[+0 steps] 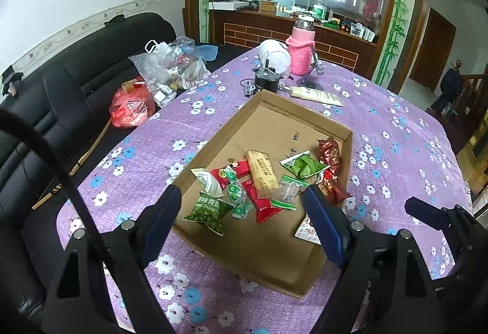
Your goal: Organize snacks
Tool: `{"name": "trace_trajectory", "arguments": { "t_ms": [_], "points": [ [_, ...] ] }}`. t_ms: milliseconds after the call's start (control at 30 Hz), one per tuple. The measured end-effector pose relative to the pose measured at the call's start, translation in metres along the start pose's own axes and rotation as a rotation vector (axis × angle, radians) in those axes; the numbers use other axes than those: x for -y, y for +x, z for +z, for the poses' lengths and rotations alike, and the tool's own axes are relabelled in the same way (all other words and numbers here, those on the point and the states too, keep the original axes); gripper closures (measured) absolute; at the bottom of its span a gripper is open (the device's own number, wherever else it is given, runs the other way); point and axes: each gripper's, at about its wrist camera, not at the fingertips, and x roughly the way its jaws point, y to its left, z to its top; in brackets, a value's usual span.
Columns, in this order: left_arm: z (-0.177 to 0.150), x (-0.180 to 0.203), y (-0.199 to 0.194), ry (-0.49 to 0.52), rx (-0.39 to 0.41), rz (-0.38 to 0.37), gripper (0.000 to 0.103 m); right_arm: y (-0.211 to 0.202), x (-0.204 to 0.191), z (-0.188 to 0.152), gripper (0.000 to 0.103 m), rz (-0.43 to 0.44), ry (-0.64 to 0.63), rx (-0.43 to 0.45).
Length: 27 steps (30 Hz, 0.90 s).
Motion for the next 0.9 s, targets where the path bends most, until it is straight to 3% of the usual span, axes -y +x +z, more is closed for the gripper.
{"name": "trace_trajectory", "arguments": {
  "t_ms": [600, 900],
  "points": [
    [-0.001, -0.007, 0.006, -0.015, -0.018, 0.058, 0.017, 0.004, -0.005, 0.005, 0.004, -0.033, -0.016, -0.001],
    [-0.005, -0.011, 0.004, -0.033, -0.009, 0.052, 0.017, 0.005, -0.013, 0.006, 0.002, -0.040, -0.032, -0.005]
  ]
}}
